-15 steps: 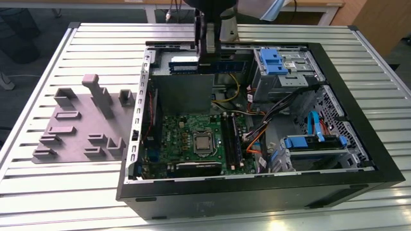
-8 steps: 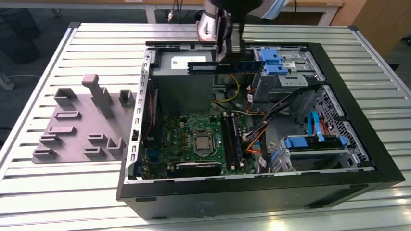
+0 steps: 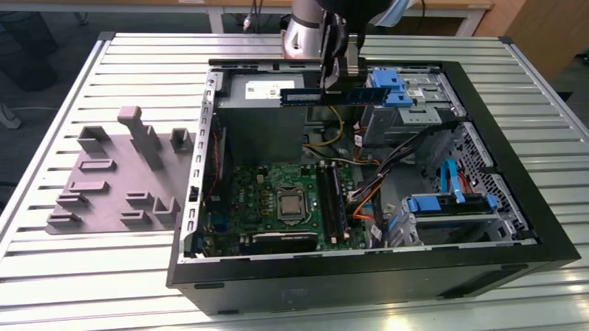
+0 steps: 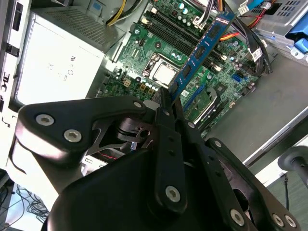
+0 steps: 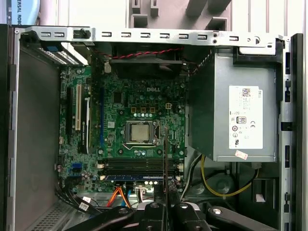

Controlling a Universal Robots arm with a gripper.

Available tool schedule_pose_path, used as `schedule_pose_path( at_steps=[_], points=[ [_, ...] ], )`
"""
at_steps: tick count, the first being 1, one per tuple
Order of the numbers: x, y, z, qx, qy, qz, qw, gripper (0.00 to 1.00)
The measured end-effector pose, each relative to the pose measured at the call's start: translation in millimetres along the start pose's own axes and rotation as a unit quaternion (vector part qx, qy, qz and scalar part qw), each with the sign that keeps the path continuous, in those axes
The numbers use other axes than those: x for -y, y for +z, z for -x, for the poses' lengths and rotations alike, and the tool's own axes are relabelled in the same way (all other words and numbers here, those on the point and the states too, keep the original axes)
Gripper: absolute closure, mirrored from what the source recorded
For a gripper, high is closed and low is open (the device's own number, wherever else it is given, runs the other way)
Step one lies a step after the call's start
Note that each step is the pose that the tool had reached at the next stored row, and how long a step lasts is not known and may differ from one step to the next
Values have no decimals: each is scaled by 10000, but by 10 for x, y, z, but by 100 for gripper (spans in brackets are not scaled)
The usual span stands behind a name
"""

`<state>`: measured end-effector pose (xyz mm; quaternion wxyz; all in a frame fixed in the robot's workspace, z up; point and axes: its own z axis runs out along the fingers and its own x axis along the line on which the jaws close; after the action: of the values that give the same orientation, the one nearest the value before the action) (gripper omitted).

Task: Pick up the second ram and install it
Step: 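Insert the second ram into the second slot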

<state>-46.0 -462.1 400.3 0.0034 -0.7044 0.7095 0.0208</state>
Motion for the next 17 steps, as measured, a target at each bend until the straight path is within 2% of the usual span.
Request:
schedule_pose_path(
  at_steps=[10, 14, 17],
  points=[
    [0, 0, 0, 0, 10, 0, 10000, 86],
    [0, 9, 0, 7, 321, -11, 9995, 86],
    [1, 18, -1, 14, 593, -20, 9982, 86]
  ],
)
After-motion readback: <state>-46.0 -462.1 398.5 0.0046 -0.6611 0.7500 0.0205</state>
